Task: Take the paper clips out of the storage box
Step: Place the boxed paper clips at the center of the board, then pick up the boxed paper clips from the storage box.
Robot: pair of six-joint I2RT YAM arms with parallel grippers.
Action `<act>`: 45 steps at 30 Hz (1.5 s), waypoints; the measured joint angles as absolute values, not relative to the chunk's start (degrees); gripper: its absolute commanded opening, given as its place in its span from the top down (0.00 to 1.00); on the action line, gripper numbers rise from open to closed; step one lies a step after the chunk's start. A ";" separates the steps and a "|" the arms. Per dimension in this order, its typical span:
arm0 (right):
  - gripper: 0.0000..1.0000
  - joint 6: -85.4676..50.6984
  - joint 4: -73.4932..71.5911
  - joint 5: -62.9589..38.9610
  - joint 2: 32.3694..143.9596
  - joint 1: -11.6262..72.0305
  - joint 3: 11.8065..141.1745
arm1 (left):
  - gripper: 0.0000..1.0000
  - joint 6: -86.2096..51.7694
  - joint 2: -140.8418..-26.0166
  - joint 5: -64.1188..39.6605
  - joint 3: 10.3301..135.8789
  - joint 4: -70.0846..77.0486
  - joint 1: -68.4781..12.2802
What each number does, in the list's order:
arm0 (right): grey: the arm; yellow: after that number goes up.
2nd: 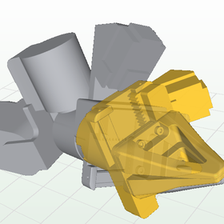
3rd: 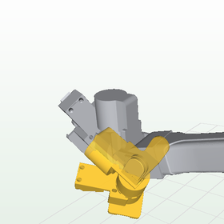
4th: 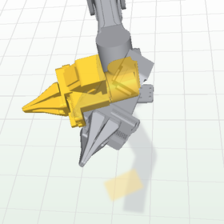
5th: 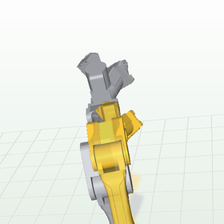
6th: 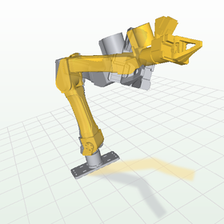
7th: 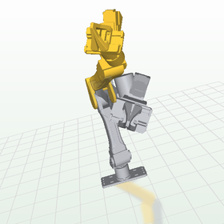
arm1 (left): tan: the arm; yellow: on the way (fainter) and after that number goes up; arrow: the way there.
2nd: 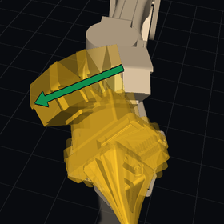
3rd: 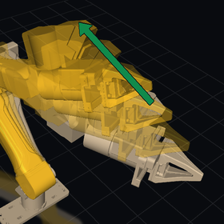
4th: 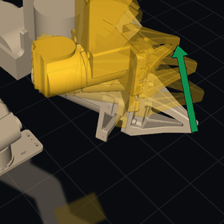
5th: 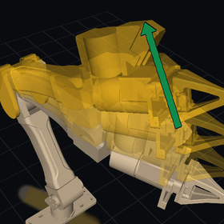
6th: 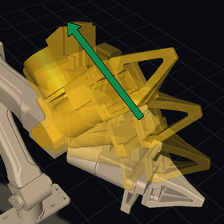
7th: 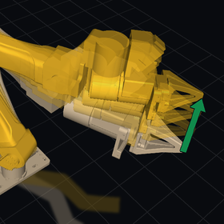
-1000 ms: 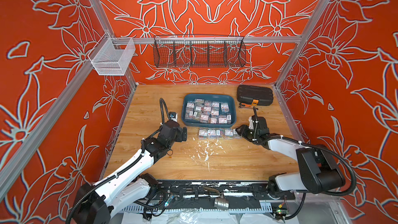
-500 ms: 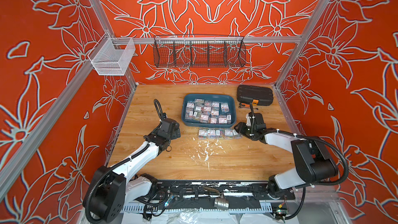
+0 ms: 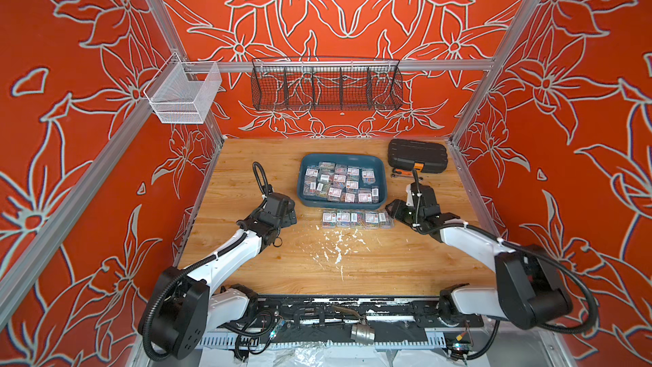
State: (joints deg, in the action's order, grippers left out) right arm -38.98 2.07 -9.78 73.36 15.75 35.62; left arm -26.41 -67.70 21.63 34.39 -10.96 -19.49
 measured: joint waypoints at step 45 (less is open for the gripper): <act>0.31 -23.64 40.49 13.06 142.26 33.69 129.60 | 0.02 -26.41 -57.54 21.80 27.49 -6.28 -18.90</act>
State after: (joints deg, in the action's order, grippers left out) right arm -23.64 40.49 13.06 142.26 33.69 129.60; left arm -26.41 -57.54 21.80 27.49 -6.28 -18.90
